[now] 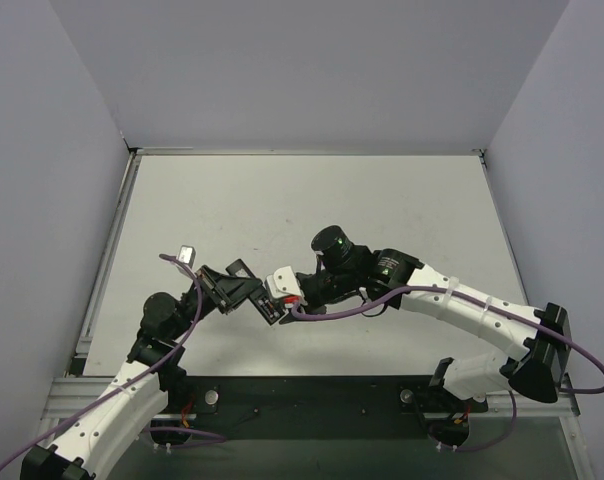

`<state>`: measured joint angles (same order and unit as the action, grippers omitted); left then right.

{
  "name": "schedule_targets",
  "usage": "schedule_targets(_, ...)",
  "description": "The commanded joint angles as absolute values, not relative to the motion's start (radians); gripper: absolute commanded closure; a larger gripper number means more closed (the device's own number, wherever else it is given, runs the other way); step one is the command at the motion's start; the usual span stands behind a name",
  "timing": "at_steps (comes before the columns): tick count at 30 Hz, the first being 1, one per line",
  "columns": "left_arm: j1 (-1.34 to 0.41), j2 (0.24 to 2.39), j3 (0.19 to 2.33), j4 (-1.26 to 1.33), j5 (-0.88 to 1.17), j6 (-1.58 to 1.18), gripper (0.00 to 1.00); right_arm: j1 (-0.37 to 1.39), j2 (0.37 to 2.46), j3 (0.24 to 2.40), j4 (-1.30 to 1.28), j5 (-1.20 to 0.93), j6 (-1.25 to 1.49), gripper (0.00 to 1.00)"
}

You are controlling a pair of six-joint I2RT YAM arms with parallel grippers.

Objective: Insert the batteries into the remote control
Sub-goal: Load the battery into the remote control.

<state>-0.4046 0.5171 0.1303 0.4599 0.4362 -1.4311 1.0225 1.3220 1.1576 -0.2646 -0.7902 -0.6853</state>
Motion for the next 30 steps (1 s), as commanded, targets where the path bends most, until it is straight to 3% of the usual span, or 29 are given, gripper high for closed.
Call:
schedule_targets(1,-0.407,0.509,0.187,0.502,0.459,-1.417,1.0,1.031,1.336,1.184,-0.23,-0.836,-0.735,0.71)
schedule_targets(30,-0.407,0.514,0.215,0.529,0.479,-1.42,1.0,1.042,1.422,1.216,-0.235,-0.67,-0.73,0.83)
